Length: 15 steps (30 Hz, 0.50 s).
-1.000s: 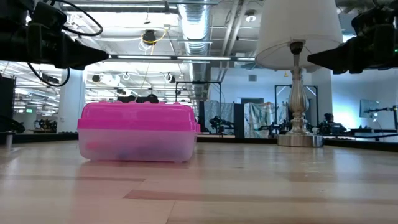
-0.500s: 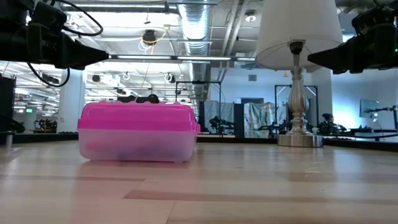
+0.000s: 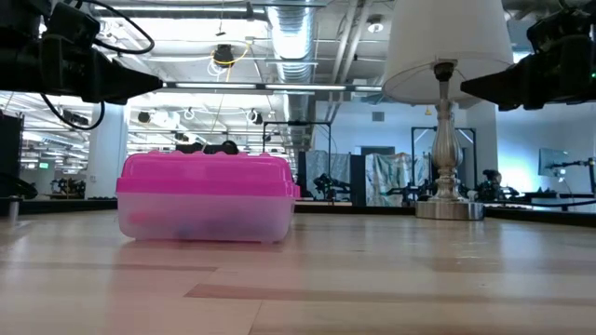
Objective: Pick & place school supplies into a supply box
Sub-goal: Return to Home Position
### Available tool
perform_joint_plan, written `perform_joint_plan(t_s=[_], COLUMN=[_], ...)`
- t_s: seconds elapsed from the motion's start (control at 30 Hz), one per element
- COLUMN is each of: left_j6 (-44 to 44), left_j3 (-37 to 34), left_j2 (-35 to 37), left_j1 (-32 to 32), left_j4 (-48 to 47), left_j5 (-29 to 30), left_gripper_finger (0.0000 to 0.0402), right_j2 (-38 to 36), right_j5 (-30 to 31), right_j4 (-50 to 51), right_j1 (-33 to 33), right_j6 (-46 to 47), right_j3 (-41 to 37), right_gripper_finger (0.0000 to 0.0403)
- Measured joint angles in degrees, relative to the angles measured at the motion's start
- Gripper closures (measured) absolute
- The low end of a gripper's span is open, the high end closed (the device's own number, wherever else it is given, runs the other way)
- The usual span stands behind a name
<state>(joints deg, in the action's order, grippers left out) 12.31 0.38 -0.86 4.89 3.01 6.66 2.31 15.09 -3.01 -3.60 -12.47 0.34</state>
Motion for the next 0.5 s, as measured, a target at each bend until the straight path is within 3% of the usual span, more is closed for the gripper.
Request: perform_joint_plan(t_s=[0.5], left_j6=[0.3], left_j3=[0.0], left_j2=[0.0], left_j1=[0.0], left_j4=[0.0], left_j5=[0.0], left_gripper_finger=[0.0306], right_j2=[0.0], right_j5=[0.0], right_j4=[0.0], right_j1=[0.0], right_j6=[0.0], right_j3=[0.0], right_gripper_finger=[0.0403])
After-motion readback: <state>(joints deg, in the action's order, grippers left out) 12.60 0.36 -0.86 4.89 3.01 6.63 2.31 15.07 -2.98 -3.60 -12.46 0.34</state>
